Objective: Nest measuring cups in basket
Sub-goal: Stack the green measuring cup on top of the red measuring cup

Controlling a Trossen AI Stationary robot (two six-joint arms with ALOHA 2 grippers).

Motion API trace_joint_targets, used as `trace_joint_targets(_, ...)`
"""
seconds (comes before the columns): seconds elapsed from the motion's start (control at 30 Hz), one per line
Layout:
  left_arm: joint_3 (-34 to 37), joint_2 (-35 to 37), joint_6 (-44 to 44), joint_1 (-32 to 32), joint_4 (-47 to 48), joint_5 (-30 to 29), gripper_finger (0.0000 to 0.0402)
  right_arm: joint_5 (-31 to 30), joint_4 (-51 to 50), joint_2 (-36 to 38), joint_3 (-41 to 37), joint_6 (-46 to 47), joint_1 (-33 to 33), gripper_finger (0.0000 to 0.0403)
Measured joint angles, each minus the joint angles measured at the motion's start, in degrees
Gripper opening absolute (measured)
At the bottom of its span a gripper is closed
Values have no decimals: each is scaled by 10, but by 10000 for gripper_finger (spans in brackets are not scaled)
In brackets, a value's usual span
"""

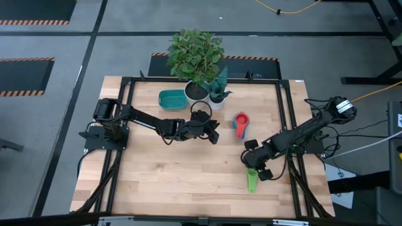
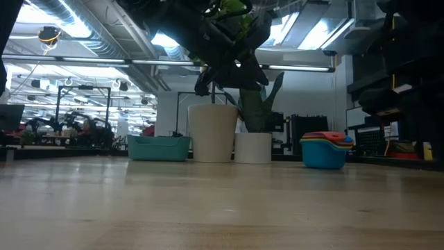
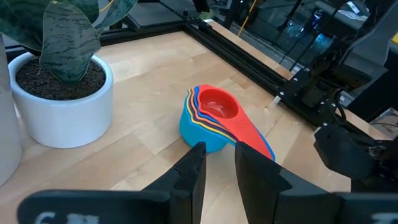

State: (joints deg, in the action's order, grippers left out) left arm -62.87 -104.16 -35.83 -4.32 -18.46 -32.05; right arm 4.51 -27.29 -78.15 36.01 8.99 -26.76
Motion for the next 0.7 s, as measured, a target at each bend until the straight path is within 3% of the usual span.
trace_joint_targets(0.4, 0, 0, 0, 0, 0, 0, 79, 5, 1, -2, 0, -2, 0, 65)
trace_joint_targets(0.7, 0, 0, 0, 0, 0, 0, 79, 17, 9, -53, 0, -5, 0, 65)
